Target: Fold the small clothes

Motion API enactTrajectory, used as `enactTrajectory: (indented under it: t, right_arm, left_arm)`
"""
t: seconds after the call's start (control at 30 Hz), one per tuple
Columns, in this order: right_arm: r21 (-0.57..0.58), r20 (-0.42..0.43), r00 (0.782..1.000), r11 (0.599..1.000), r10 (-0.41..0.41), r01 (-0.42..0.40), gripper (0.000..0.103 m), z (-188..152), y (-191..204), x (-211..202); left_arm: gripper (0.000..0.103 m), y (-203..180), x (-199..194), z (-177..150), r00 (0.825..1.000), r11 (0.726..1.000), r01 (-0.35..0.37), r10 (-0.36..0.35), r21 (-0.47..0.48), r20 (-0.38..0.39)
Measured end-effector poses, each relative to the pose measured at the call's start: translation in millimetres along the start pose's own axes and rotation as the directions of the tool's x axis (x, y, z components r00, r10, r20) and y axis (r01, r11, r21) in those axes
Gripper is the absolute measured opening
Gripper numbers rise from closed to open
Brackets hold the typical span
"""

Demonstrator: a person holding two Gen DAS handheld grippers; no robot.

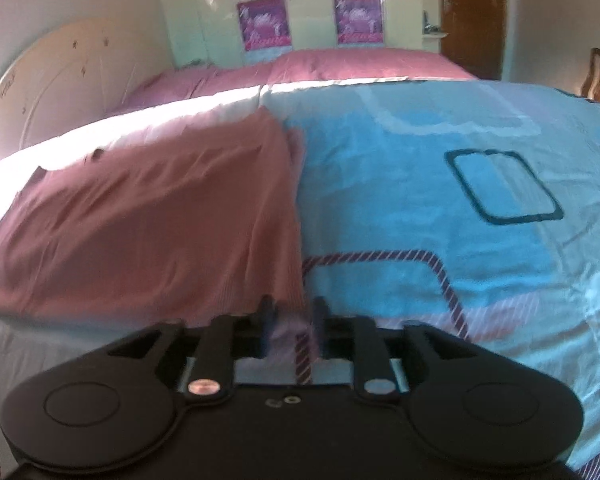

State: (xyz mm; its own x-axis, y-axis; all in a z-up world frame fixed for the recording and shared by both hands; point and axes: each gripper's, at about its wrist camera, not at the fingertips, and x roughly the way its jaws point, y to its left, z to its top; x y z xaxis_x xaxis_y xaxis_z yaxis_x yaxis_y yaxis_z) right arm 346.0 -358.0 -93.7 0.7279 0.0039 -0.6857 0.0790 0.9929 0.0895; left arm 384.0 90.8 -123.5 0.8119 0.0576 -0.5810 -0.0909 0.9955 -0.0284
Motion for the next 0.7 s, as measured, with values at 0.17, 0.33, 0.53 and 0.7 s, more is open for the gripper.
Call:
enactTrajectory:
  t: [0.17, 0.33, 0.53, 0.7]
  right_arm:
    - [-0.084, -0.069, 0.997, 0.996, 0.021, -0.027, 0.019, 0, 11, 21]
    - [-0.099, -0.034, 0.999, 0.995, 0.008, -0.011, 0.011, 7, 8, 0]
    - [-0.13, -0.086, 0.996, 0.991, -0.033, 0.022, 0.019, 0, 9, 16]
    - [-0.152, -0.01, 0.997, 0.986, -0.078, 0.075, 0.029, -2, 3, -6]
  left_arm:
    - [0.055, 5, 31, -2, 0.992, 1.0, 0.021, -0.02, 0.001, -0.128]
    - [0.005, 2, 18, 9, 0.995, 0.998, 0.054, -0.055, -0.007, -0.082]
    - [0.045, 5, 25, 0, 0.993, 1.0, 0.013, -0.01, 0.021, -0.113]
    - [0.096, 12, -1, -4, 0.994, 0.998, -0.07, 0.07, 0.008, -0.078]
